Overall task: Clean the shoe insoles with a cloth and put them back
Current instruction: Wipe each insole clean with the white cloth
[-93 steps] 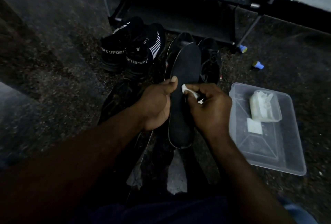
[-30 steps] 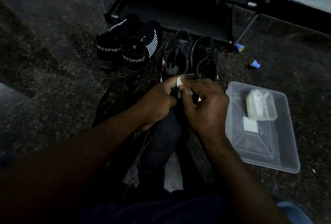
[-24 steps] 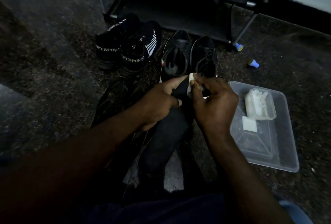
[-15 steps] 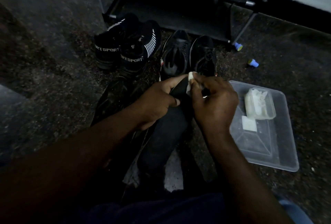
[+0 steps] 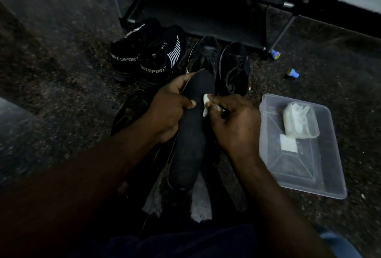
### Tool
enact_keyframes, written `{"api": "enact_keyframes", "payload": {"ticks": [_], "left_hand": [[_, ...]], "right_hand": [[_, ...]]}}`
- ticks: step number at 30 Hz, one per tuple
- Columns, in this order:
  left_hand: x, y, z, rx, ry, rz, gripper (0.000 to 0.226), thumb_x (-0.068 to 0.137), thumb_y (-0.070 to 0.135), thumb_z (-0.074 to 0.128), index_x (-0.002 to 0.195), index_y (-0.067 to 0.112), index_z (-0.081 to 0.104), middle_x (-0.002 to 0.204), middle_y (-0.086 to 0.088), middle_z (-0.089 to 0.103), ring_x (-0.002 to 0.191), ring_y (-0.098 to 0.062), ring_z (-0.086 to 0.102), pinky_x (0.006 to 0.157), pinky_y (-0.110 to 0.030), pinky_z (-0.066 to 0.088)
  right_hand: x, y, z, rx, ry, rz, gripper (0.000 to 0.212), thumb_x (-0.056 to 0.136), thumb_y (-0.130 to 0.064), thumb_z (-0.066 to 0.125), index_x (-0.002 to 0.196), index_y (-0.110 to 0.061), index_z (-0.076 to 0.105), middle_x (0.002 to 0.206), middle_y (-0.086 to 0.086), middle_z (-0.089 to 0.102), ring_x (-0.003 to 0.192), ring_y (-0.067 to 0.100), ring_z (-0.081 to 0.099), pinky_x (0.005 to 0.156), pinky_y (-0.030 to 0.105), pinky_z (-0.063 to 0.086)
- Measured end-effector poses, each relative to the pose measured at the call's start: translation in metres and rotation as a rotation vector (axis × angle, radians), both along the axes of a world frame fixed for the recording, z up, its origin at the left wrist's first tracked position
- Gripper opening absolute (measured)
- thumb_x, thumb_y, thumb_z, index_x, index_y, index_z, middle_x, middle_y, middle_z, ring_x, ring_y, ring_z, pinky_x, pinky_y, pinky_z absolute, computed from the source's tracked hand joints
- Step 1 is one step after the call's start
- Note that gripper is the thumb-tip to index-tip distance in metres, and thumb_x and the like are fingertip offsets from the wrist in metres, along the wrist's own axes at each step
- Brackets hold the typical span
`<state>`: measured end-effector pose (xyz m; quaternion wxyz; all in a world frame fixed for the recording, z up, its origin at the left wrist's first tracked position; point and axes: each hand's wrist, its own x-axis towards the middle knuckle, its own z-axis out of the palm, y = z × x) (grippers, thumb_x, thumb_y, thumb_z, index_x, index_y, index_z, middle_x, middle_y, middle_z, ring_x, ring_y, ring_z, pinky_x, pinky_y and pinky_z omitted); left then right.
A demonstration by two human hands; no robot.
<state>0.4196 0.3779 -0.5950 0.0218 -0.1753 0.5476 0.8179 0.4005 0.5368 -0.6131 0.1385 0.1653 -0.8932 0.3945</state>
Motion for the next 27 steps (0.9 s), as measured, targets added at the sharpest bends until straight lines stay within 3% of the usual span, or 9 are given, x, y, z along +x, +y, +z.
{"api": "enact_keyframes", "payload": {"ticks": [7, 13, 18, 22, 24, 27], "left_hand": [[-0.006, -0.01, 0.004, 0.046, -0.03, 0.149, 0.068, 0.083, -0.025, 0.041, 0.138, 0.011, 0.059, 0.12, -0.008, 0.074, 0.106, -0.022, 0.072, 0.081, -0.033, 0.062], [-0.01, -0.023, 0.005, 0.108, -0.043, 0.217, 0.066, 0.082, -0.022, 0.042, 0.137, 0.011, 0.062, 0.124, -0.012, 0.073, 0.115, -0.03, 0.07, 0.091, -0.041, 0.059], [-0.005, -0.014, 0.006, 0.062, -0.045, 0.105, 0.062, 0.085, -0.021, 0.042, 0.137, 0.007, 0.061, 0.125, -0.017, 0.072, 0.115, -0.033, 0.069, 0.092, -0.043, 0.059], [0.0, -0.006, 0.007, -0.007, -0.044, -0.037, 0.057, 0.089, -0.022, 0.042, 0.135, 0.005, 0.062, 0.12, -0.018, 0.073, 0.103, -0.028, 0.072, 0.087, -0.041, 0.06], [0.004, 0.002, 0.006, -0.052, -0.041, -0.119, 0.056, 0.088, -0.024, 0.041, 0.132, 0.005, 0.062, 0.114, -0.017, 0.074, 0.101, -0.028, 0.071, 0.092, -0.045, 0.058], [0.008, 0.009, 0.004, -0.151, -0.04, -0.228, 0.059, 0.086, -0.022, 0.044, 0.134, 0.007, 0.064, 0.119, -0.02, 0.073, 0.113, -0.035, 0.07, 0.105, -0.056, 0.051]], "right_hand": [[0.005, -0.002, 0.005, -0.074, -0.058, 0.051, 0.019, 0.09, -0.03, 0.072, 0.107, -0.029, 0.081, 0.102, -0.012, 0.075, 0.094, 0.004, 0.068, 0.084, 0.031, 0.056], [0.007, -0.007, 0.001, -0.166, -0.135, 0.087, 0.017, 0.088, -0.024, 0.077, 0.105, -0.025, 0.08, 0.098, -0.011, 0.074, 0.092, 0.006, 0.07, 0.082, 0.035, 0.058], [0.007, -0.007, -0.001, -0.247, -0.146, 0.036, 0.004, 0.091, -0.028, 0.076, 0.089, -0.024, 0.075, 0.087, -0.01, 0.073, 0.086, 0.012, 0.071, 0.078, 0.042, 0.058], [0.002, -0.002, 0.0, -0.316, -0.121, -0.039, 0.009, 0.091, -0.028, 0.075, 0.098, -0.023, 0.078, 0.093, -0.01, 0.076, 0.088, 0.01, 0.073, 0.079, 0.044, 0.059], [-0.002, 0.001, 0.002, -0.335, -0.091, -0.095, 0.013, 0.09, -0.026, 0.076, 0.102, -0.022, 0.079, 0.097, -0.01, 0.077, 0.091, 0.009, 0.073, 0.082, 0.043, 0.06], [-0.004, 0.004, 0.006, -0.346, -0.009, -0.128, 0.014, 0.091, -0.023, 0.075, 0.104, -0.021, 0.08, 0.099, -0.009, 0.076, 0.092, 0.009, 0.072, 0.081, 0.045, 0.059]]}}
